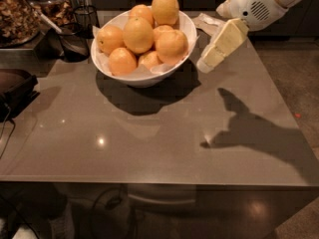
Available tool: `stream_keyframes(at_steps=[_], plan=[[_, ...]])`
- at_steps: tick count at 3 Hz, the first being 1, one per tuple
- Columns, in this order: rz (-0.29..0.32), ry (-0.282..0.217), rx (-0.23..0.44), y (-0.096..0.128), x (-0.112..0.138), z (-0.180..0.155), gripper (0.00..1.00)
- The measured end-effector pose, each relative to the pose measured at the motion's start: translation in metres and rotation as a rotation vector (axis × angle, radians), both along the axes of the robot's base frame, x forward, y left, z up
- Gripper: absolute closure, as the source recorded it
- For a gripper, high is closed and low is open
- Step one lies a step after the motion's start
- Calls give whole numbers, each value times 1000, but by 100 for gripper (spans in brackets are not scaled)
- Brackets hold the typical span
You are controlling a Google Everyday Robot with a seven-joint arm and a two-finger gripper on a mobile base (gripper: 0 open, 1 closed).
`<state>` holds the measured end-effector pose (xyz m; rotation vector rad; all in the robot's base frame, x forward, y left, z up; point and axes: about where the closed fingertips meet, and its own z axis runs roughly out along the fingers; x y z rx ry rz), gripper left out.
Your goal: Pick orange from white bowl
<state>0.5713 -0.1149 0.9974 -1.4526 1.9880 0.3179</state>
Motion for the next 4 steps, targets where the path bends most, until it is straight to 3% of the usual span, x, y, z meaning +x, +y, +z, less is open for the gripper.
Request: stream_keyframes(at_steps=[1,2,3,4], plan=[[5,-19,6,8,1,0,0],[31,-64,6,40,6,8,0],[57,-92,-35,64,13,12,0],[62,-94,-42,67,14,11,0]])
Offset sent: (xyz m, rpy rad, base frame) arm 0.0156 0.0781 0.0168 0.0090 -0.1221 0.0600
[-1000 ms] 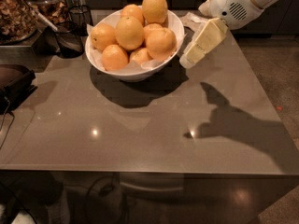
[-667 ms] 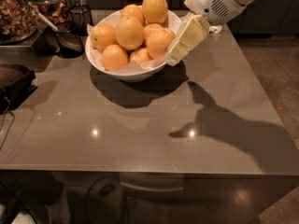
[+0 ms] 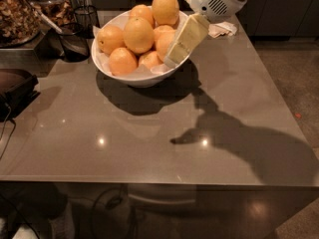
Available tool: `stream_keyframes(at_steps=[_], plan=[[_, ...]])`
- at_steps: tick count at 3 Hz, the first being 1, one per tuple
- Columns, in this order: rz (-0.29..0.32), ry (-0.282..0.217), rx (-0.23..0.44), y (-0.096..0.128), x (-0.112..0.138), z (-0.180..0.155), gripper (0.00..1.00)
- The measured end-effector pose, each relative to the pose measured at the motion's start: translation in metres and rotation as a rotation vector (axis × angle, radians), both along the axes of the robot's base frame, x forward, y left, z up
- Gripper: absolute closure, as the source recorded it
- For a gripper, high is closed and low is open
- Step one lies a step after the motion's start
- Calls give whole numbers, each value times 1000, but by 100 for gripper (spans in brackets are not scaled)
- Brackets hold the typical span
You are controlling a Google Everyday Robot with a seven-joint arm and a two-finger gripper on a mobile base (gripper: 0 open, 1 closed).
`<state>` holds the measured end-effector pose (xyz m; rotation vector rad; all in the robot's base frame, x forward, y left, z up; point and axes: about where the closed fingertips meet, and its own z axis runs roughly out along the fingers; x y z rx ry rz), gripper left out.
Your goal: Pick orange from white bowl
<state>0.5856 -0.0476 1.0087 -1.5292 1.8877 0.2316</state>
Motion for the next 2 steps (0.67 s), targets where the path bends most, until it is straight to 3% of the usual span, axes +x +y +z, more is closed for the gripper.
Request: stream_keyframes(at_steps=[1,2], plan=[[-24,20,11,3,5,-7,0],[-31,28,36,24,25,-10,0]])
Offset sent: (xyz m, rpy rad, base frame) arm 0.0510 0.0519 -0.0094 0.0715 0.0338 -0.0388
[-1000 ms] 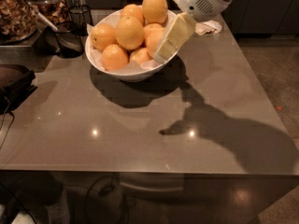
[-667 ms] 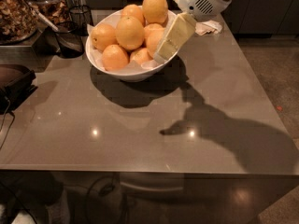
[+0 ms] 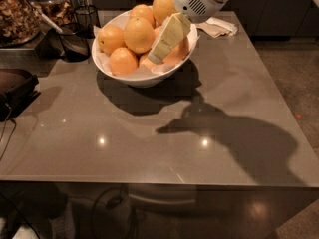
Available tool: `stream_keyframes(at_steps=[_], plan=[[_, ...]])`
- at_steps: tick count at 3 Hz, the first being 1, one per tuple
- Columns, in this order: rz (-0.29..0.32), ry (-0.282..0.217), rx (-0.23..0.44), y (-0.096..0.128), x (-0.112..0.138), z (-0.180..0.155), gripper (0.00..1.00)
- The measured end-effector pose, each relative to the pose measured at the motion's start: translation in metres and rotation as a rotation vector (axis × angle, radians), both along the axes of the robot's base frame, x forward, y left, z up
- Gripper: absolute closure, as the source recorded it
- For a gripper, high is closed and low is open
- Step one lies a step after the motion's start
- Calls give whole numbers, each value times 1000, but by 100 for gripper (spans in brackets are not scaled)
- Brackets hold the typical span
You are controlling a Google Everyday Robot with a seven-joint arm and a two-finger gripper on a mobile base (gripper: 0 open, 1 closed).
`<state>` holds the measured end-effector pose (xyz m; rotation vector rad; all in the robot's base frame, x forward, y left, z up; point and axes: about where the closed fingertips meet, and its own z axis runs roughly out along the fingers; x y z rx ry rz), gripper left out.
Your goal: Pick orange from white bowl
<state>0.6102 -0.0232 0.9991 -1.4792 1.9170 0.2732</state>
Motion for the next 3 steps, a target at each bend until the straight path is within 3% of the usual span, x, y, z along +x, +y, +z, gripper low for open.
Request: stream_keyframes(at_steps=[1,3], plan=[[4,21,4,15,17,-4,1],[-1,44,-5,24,42,-10,19]])
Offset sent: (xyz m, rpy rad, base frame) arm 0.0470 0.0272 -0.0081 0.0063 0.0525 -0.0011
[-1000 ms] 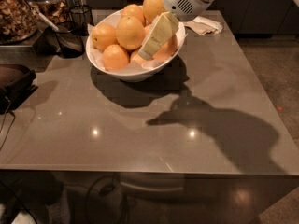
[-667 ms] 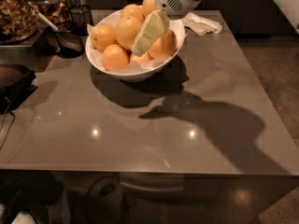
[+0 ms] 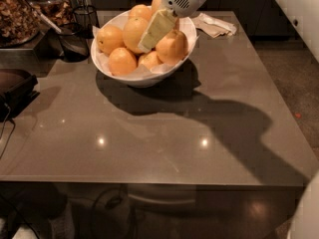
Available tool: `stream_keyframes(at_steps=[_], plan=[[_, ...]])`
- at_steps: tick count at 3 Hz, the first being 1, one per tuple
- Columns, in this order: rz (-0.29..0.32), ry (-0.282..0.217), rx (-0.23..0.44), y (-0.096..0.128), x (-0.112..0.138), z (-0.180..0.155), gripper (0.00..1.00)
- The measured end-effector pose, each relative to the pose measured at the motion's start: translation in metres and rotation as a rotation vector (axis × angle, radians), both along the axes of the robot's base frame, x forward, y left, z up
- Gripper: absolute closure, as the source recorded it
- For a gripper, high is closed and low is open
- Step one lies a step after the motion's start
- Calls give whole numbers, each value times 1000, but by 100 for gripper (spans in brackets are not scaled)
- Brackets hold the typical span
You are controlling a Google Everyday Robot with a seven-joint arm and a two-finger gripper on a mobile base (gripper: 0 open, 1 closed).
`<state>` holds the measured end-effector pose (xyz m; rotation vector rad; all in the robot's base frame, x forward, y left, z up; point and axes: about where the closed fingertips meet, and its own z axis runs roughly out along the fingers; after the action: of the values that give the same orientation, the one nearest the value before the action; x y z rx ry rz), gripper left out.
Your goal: Pick orange from white bowl
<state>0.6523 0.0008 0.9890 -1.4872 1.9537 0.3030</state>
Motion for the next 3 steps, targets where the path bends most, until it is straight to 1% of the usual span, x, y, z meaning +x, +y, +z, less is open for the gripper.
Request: stream_keyframes(at_steps=[1,2,3], plan=[[-3,5,-15,0,11,-3,27],[11,6,-27,5,22,-5,26],[37,20,-42,18,30,-8,25]])
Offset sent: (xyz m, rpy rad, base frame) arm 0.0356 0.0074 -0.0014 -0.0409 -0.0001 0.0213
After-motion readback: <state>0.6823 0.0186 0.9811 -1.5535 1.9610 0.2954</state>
